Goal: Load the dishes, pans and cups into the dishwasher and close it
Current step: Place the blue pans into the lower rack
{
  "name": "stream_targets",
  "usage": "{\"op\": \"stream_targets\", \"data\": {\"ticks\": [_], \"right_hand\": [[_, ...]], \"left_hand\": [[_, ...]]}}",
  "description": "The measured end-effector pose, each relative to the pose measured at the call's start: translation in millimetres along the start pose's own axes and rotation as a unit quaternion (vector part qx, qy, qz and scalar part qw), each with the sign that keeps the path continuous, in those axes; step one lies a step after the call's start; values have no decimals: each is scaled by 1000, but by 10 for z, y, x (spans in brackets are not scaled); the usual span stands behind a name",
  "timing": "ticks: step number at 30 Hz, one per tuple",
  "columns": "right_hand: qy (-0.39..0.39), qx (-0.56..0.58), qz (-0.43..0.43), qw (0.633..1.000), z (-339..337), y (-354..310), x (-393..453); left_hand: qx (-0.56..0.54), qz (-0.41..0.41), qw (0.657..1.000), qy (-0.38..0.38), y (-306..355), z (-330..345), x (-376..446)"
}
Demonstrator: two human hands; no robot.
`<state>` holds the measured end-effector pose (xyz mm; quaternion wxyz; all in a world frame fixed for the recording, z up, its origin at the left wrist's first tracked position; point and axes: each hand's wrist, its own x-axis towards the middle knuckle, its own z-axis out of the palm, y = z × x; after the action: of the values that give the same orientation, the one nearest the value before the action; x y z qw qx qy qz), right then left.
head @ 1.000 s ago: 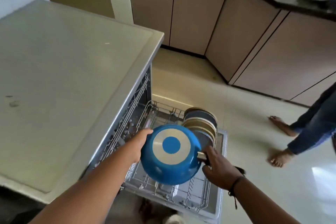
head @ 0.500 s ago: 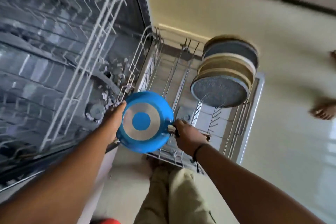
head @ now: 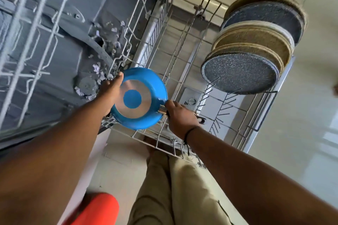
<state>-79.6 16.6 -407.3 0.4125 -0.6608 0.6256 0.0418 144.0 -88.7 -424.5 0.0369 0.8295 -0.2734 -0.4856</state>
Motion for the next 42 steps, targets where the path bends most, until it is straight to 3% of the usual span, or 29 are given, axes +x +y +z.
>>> {"op": "stream_targets", "data": {"ticks": [16,22,36,39,42], "right_hand": [[-7,-26,-15,1000,-31,131,473],[48,-80,-6,996,-34,125,524],[99,-137,-11,986,109,214,360],[111,-141,-9,984,92,228,176],[84,-161,-2,983,21,234,-57]], "left_hand": [[107,39,990,83,-88,300,150],[101,66,988,95,-207,326,159],[145,90,981,89,-388,318,43],[210,148,961,100,-401,323,-176],[298,251,916,93,-474,321,-507]]}}
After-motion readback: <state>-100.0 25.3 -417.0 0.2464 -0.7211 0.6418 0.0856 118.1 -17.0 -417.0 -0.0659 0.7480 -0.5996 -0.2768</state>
